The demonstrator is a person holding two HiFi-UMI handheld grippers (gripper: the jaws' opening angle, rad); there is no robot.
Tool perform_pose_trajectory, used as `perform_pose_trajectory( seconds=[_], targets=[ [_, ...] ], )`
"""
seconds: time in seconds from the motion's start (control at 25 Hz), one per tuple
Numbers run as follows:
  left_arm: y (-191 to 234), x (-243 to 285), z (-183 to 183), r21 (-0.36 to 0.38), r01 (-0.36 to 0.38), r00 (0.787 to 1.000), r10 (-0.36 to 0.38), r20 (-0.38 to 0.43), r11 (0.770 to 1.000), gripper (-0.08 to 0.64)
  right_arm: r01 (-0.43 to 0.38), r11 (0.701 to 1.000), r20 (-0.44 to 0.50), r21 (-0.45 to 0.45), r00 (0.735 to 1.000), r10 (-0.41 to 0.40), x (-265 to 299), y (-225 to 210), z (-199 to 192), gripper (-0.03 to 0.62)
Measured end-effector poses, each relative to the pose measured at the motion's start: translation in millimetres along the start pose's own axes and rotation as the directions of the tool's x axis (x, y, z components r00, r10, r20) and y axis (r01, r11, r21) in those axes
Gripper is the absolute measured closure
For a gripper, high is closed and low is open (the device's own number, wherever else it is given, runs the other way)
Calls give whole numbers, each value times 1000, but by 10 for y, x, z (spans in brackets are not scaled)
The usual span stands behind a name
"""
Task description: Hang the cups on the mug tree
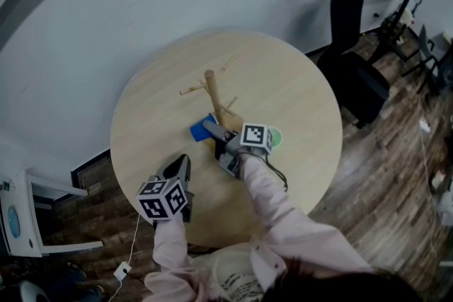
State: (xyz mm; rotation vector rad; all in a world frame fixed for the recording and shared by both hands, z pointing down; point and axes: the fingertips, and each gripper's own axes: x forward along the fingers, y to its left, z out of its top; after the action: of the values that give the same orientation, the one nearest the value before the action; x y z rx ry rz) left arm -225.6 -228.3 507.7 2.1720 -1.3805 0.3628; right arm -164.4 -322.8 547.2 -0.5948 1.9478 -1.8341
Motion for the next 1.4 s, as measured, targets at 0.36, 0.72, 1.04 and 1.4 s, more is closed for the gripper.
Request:
perform_pose_trajectory(
  seconds=[0.36, 0.72, 1.04, 1.4],
  targets=[
    [10, 0, -16, -5, -3, 1000, 3, -5, 1000, 545, -23, 1000, -5, 5, 1000, 23, 2, 11, -38, 192],
    [8, -13, -52, -8, -6, 1000, 6, -9, 1000, 545, -27, 999, -9, 18, 1000, 27, -11, -2, -84, 169],
    [-7, -20, -53, -6, -3, 1000, 3, -8, 1000, 545, -25, 1000, -22, 12, 999, 25, -12, 1, -134, 143],
    [-26, -60, -67, -6, -1, 1000, 1, -4, 1000, 545, -61, 998, -61, -5, 996, 60, -29, 55, -269, 167]
  ],
)
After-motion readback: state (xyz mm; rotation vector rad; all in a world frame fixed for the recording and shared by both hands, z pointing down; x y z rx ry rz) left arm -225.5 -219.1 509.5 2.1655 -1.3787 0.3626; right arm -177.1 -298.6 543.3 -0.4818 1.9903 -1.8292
